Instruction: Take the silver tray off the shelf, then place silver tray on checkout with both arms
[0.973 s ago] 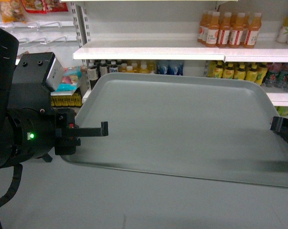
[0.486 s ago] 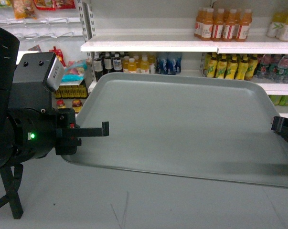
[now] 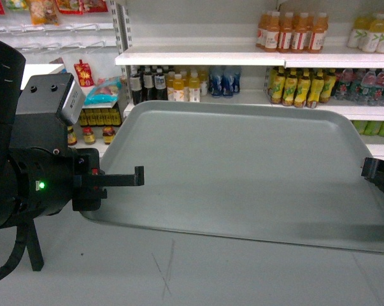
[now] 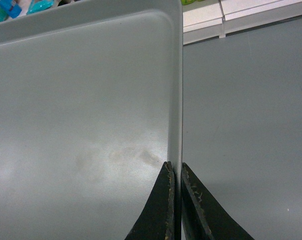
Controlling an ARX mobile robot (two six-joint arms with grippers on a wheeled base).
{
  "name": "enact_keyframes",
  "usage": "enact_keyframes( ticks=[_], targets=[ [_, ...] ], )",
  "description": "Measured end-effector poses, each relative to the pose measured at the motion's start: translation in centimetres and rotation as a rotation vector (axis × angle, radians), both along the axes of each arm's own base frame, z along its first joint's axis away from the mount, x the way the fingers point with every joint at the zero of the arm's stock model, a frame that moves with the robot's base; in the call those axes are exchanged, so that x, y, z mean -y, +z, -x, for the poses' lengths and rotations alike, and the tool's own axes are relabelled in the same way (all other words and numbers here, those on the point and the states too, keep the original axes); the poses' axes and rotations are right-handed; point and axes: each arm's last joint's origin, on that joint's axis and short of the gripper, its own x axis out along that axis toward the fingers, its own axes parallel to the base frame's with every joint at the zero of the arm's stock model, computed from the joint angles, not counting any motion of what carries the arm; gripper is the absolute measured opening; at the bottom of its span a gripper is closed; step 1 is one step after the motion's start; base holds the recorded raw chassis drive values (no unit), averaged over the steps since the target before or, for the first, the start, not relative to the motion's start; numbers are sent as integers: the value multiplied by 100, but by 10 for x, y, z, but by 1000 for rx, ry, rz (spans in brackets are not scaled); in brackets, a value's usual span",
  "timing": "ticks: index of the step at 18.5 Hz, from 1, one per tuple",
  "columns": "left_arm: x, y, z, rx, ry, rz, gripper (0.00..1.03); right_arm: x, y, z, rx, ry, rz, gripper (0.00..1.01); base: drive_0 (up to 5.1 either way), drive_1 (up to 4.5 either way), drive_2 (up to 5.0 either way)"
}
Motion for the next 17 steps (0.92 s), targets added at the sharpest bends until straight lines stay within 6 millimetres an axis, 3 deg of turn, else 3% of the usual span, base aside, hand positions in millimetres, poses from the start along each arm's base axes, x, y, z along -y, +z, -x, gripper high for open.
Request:
enact_keyframes(
  ticks=[7,17],
  targets=[
    [0,1,0,6,0,2,3,0,0,0,5,0,0,2,0,0,0],
    [1,1,0,7,-2,2,3,0,0,0,4,2,-1,2,-491,254,254]
  ],
)
